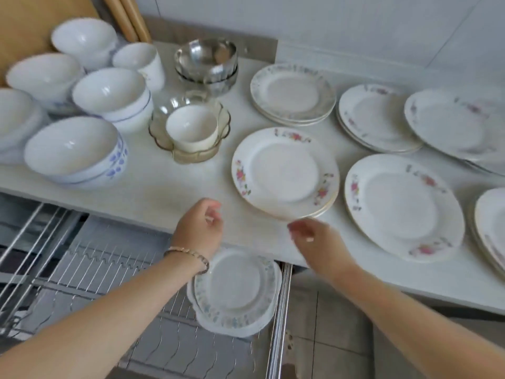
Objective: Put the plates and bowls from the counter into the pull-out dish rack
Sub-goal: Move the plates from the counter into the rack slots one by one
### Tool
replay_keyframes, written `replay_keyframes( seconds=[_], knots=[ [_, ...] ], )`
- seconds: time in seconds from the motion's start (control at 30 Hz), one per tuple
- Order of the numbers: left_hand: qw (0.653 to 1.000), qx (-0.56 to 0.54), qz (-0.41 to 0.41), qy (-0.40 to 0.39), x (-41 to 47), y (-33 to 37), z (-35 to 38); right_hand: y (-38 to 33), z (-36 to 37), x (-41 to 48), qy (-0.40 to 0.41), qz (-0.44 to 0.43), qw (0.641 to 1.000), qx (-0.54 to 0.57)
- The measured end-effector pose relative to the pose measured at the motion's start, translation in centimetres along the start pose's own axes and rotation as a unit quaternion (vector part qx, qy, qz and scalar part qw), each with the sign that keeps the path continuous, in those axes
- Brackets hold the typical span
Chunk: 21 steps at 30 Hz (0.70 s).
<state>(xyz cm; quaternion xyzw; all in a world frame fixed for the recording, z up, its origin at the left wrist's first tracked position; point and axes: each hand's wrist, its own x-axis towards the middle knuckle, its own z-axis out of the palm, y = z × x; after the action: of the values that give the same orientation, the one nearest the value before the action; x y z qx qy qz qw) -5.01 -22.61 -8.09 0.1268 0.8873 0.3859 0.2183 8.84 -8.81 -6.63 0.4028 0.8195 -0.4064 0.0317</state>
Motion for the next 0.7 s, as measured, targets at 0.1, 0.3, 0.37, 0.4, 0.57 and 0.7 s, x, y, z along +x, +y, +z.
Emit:
replay_keyframes(
  seconds=[0.1,0.3,0.37,0.4,0.57,0.7],
  knots=[
    [0.996,-0.030,-0.081,-0.007,3.0,2.9,0.8,-1.3,-4.2,5.0,0.080,-0.024,0.996,-0.027],
    [0.960,-0.145,-0.238,-0.032,7.1,6.3,4.6,-0.4,-7.9,14.8,0.029,0.064,0.988,-0.137],
    [0.962,-0.114,-0.246,-0.029,7.6,6.5,5.8,-0.2,-8.2,16.7,0.010,0.090,0.985,-0.146],
    [0.966,-0.084,-0.245,-0.018,7.8,6.6,6.2,0.0,-8.1,17.3,0.003,0.092,0.985,-0.145],
    [0.974,-0.037,-0.223,0.009,8.5,5.9,6.5,0.7,-7.3,17.3,0.009,0.096,0.991,-0.095],
    [0.983,-0.047,-0.175,0.022,5.5,4.3,4.8,0.2,-6.8,13.7,0.054,0.053,0.996,-0.038]
  ],
)
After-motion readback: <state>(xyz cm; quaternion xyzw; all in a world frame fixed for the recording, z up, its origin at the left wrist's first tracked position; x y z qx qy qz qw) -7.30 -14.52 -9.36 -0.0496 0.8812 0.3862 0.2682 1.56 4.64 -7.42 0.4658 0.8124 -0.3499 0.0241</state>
